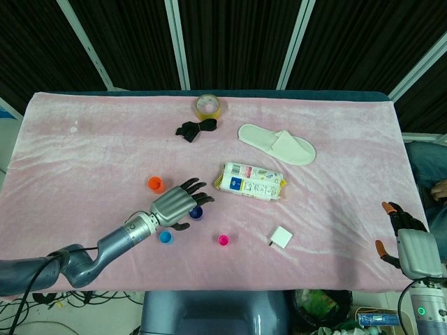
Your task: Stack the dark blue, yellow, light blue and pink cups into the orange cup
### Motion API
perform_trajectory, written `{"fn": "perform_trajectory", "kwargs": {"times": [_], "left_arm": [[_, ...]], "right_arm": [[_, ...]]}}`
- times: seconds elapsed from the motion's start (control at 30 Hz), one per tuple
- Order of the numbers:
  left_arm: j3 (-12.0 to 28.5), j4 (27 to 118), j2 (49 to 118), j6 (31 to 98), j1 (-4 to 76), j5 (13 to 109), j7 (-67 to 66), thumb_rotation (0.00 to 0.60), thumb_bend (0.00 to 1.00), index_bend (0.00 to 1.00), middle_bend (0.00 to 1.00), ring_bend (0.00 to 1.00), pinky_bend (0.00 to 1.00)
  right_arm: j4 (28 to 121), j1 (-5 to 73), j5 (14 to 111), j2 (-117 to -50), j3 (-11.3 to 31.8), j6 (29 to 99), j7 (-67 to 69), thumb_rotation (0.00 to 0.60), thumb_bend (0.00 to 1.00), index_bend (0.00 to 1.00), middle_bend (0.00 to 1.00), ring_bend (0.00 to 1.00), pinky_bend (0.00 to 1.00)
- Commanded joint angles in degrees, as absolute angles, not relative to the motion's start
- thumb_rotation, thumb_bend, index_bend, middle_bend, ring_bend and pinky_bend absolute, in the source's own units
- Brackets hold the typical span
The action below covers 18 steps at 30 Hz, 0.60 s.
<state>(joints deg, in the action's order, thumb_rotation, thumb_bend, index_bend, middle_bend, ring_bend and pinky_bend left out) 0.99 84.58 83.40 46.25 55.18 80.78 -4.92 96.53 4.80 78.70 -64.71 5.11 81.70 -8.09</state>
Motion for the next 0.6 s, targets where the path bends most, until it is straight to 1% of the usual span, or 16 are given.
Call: {"fn": "perform_trajectory", "kwargs": {"times": [0.03,0.17,0.4,0.6], "left_arm": [[1.3,82.9,84.7,45.6,55.3,80.9,-3.7,0.6,0.25,0.2,0.27,0.0,0.0],[1.2,80.7,86.0,45.3,55.1,81.5,-3.0,0.6,0.25,0.24,0.29,0.0,0.0],[1.2,77.7,87.8,44.3,55.0,81.8,-2.6,0.6,0.25,0.28,0.31,0.0,0.0],[1.2,76.2,88.9,43.7,55.2,82.5,-2.1,0.6,0.25,0.31,0.36,0.0,0.0]], "right_arm": [[96.5,4.8,78.5,-64.7,5.2,81.7,-8.0,0.6,0.29,0.13,0.1,0.17,0.24],[96.5,4.9,78.4,-64.7,5.3,81.5,-7.8,0.6,0.29,0.13,0.1,0.17,0.24],[96.4,5.0,78.3,-64.6,5.3,81.3,-7.7,0.6,0.29,0.13,0.1,0.17,0.24],[96.5,5.0,78.2,-64.6,5.4,81.3,-7.6,0.6,0.29,0.13,0.1,0.17,0.24]]}}
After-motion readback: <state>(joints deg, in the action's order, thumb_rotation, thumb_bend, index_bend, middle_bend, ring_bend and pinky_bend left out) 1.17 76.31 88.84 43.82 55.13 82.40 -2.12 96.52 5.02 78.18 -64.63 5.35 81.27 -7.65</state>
